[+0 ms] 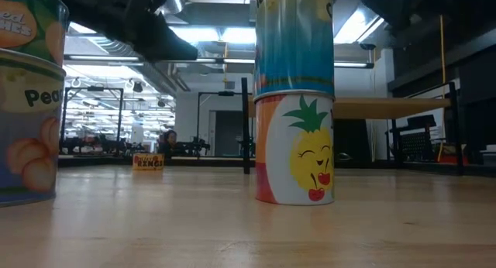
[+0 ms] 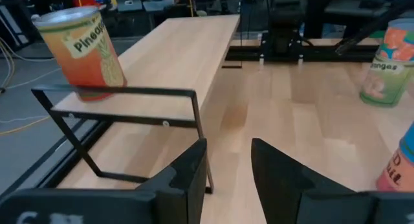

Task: Pick and place cans onto a shelf
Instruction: Put the blue canned cherries on the shelf

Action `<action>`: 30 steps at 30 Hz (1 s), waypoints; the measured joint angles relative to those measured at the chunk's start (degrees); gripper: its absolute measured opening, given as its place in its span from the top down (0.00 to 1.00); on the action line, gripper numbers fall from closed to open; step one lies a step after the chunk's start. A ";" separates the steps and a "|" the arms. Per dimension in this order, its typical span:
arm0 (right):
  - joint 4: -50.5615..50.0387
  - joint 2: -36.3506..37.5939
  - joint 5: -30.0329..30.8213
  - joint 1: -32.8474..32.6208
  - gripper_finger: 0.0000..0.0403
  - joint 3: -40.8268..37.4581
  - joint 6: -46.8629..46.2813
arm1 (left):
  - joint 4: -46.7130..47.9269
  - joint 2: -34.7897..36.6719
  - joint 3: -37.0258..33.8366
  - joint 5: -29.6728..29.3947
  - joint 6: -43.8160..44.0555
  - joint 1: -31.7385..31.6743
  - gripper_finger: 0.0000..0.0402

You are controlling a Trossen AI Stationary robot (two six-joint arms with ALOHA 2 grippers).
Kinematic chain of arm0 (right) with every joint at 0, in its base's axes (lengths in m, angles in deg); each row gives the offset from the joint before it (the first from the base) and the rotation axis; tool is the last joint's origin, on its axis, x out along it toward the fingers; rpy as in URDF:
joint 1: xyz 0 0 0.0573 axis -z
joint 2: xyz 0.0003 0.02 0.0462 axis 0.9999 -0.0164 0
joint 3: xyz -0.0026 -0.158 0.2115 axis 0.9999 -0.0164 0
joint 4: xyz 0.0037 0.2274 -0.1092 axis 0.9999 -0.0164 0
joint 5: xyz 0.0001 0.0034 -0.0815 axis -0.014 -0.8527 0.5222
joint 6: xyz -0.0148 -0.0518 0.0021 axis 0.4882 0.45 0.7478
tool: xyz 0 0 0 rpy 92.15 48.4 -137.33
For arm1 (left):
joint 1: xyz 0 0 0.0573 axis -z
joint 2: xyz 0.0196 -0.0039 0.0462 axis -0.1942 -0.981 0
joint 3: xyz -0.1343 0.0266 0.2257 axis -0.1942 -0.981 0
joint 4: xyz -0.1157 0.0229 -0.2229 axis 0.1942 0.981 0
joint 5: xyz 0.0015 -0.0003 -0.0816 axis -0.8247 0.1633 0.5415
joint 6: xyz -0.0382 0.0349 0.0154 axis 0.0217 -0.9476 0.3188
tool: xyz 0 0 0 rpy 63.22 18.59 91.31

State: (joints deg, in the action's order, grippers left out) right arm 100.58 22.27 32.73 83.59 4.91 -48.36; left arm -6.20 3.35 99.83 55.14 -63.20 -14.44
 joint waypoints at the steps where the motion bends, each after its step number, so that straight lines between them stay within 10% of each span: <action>1: -0.01 -2.53 -0.99 0.00 0.30 1.70 0.65 | 0.09 -0.01 -0.31 0.00 -0.02 0.00 0.72; 15: -7.94 -32.46 -17.38 -0.76 0.30 24.74 3.68 | -0.14 -0.02 -0.64 0.00 -0.04 -0.02 0.72; 30: -11.31 -45.52 -17.47 -9.90 0.30 37.08 4.22 | -0.09 -0.07 -0.64 0.00 -0.04 -0.02 0.72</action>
State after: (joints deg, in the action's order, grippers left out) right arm 89.27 -23.25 15.26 73.69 41.99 -44.15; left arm -6.29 3.28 99.19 55.14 -63.24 -14.47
